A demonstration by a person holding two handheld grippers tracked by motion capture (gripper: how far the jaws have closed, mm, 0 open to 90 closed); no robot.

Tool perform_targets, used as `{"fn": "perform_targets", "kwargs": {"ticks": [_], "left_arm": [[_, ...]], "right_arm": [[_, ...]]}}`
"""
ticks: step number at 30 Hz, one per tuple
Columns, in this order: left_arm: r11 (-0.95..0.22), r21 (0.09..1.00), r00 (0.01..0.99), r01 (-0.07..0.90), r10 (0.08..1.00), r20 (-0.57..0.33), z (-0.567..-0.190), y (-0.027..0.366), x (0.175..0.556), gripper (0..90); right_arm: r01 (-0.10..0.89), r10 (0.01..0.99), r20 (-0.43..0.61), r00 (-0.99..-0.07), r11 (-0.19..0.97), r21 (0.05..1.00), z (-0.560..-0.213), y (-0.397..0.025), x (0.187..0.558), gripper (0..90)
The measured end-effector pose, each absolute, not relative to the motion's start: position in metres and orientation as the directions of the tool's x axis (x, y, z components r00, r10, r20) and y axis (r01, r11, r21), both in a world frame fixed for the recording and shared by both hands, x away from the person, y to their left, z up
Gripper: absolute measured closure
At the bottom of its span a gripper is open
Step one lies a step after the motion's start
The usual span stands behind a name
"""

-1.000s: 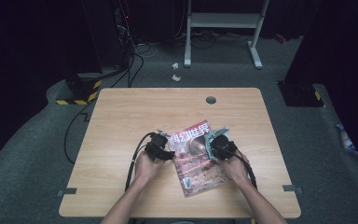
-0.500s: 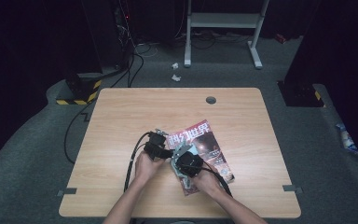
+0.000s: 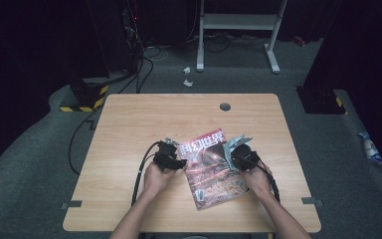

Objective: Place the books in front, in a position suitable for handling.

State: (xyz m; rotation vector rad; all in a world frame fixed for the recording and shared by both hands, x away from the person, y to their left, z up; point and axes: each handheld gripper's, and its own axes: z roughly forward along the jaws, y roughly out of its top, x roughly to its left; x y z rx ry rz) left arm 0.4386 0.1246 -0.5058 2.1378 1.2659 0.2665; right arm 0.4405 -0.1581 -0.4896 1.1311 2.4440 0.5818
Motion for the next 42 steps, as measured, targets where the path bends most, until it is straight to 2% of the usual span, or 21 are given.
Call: {"fn": "perform_targets", "kwargs": {"ticks": [1,5,11,16,19,22,30,34,38,42], "left_arm": [[-0.338,0.610,0.517,0.717,0.844,-0.139,-0.506,0.125,0.439,48.1],[-0.340,0.608,0.518,0.717,0.844,-0.139,-0.506,0.125,0.439,48.1],[-0.344,0.606,0.520,0.717,0.843,-0.137,-0.505,0.125,0.439,48.1],[-0.348,0.604,0.523,0.716,0.841,-0.135,-0.505,0.125,0.439,48.1],[-0.345,0.607,0.522,0.715,0.842,-0.136,-0.506,0.125,0.438,48.1],[-0.341,0.611,0.522,0.714,0.841,-0.140,-0.506,0.125,0.438,48.1],[-0.340,0.613,0.522,0.714,0.841,-0.142,-0.506,0.125,0.439,48.4],[-0.342,0.607,0.524,0.717,0.839,-0.146,-0.505,0.125,0.439,49.3],[-0.327,0.605,0.522,0.726,0.834,-0.176,-0.505,0.125,0.438,56.9],[-0.317,0.608,0.524,0.728,0.829,-0.194,-0.506,0.125,0.435,60.4]], "right_arm": [[0.601,0.765,-0.189,-0.616,0.611,0.515,-0.491,-0.152,0.438,86.9],[0.558,0.706,-0.126,-0.697,0.645,0.522,-0.492,-0.120,0.428,86.9],[0.410,0.528,-0.083,-0.845,0.741,0.532,-0.493,-0.046,0.397,86.9],[0.363,0.476,-0.082,-0.876,0.761,0.537,-0.494,-0.021,0.389,86.9],[0.386,0.485,-0.038,-0.874,0.739,0.552,-0.494,-0.030,0.393,86.7],[0.408,0.534,-0.091,-0.841,0.735,0.542,-0.494,-0.048,0.400,86.7],[0.607,0.775,-0.137,-0.617,0.579,0.544,-0.491,-0.150,0.441,86.3],[0.636,0.810,-0.128,-0.573,0.537,0.554,-0.490,-0.168,0.448,82.3],[0.640,0.818,-0.106,-0.565,0.516,0.570,-0.494,-0.172,0.447,86.4],[0.646,0.817,-0.088,-0.569,0.511,0.568,-0.495,-0.174,0.443,87.0]]}}
